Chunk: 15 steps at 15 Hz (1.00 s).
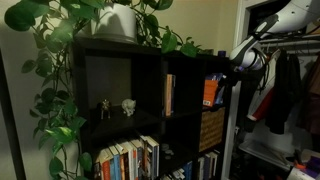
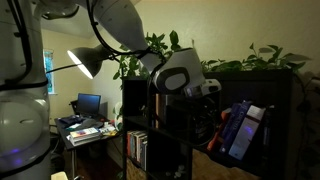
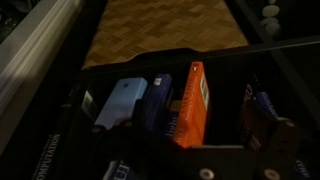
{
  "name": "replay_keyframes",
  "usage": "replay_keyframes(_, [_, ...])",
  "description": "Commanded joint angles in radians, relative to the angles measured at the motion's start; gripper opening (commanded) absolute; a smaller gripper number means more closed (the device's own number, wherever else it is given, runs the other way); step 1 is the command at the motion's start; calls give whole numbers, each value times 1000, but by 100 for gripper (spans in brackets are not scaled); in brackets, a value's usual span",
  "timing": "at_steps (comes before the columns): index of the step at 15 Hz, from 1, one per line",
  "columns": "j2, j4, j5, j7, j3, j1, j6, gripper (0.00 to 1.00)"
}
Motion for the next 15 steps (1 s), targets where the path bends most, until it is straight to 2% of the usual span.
replay_keyframes(1, [0, 0, 0, 0, 0, 0, 0, 100])
replay_keyframes(2, [0, 0, 0, 0, 0, 0, 0, 100])
replay_keyframes(7, [16, 9, 154, -76, 2, 27, 49, 100])
replay_keyframes(15, [86, 85, 430, -280, 13, 46, 88, 100])
